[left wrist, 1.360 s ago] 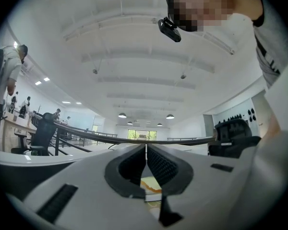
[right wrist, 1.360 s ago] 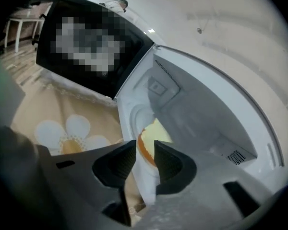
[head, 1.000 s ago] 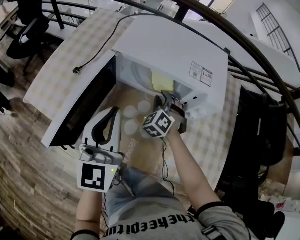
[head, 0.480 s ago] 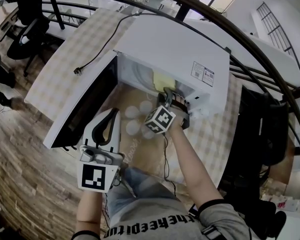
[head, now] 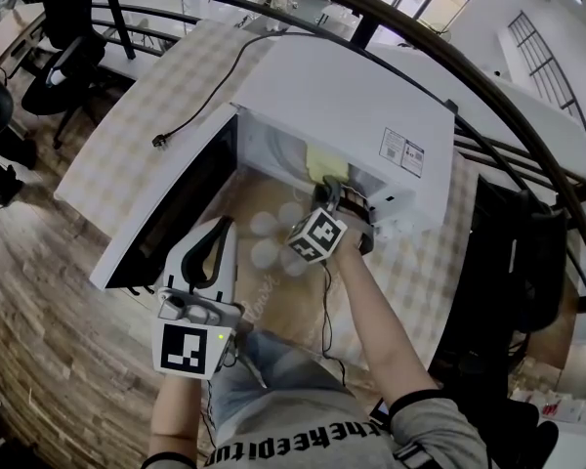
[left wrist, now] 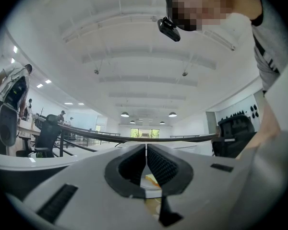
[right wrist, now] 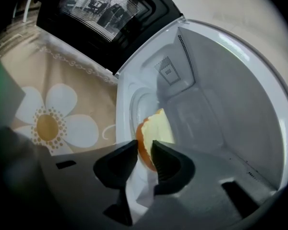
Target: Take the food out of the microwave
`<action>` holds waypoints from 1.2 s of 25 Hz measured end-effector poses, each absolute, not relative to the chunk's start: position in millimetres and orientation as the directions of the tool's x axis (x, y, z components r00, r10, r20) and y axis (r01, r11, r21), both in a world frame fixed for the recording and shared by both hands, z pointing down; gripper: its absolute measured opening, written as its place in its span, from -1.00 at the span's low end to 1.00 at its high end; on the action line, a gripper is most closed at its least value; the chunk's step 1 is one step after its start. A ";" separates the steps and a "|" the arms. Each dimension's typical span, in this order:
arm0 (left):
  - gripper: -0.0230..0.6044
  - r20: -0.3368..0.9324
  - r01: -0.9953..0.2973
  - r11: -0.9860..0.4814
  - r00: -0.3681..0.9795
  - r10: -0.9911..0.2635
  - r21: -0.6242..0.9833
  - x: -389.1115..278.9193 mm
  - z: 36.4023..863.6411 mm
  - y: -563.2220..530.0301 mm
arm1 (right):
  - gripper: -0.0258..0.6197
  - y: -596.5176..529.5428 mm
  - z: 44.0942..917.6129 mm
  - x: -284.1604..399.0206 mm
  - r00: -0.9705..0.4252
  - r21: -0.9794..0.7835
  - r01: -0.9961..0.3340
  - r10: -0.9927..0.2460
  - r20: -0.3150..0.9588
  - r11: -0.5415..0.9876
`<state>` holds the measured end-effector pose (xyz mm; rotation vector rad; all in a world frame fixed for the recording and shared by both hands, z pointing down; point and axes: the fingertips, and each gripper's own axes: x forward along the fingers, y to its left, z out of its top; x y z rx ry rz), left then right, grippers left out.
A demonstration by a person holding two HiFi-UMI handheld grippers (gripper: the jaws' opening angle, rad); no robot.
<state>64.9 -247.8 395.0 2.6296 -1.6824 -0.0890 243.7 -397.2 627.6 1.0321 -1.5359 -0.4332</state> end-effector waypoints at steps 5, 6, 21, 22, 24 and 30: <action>-0.89 -0.039 -0.907 -0.419 0.417 -0.908 0.046 66.5 394.2 -248.2 | -0.69 -393.9 620.6 239.5 0.050 0.749 -0.372 -0.794 0.606 0.548; -0.89 -0.039 -0.906 -0.420 0.419 -0.907 0.046 67.4 394.2 -248.4 | -0.70 -392.7 619.4 237.6 0.042 0.744 -0.376 -0.791 0.610 0.553; -0.89 -0.039 -0.906 -0.419 0.417 -0.908 0.054 69.8 394.7 -251.7 | -0.55 -394.0 621.7 230.0 -0.028 0.673 -0.452 -0.764 0.645 0.585; -0.89 -0.040 -0.906 -0.419 0.418 -0.908 0.054 70.2 394.4 -252.3 | -0.52 -395.0 621.8 230.5 -0.027 0.670 -0.458 -0.763 0.646 0.584; -0.89 -0.040 -0.906 -0.420 0.418 -0.907 0.053 71.5 394.1 -253.4 | -0.56 -397.3 621.6 233.2 -0.017 0.678 -0.461 -0.769 0.639 0.573; -0.89 -0.032 -0.906 -0.420 0.419 -0.907 0.046 76.1 394.3 -254.3 | -0.66 -396.1 616.7 235.4 -0.033 0.680 -0.474 -0.783 0.621 0.559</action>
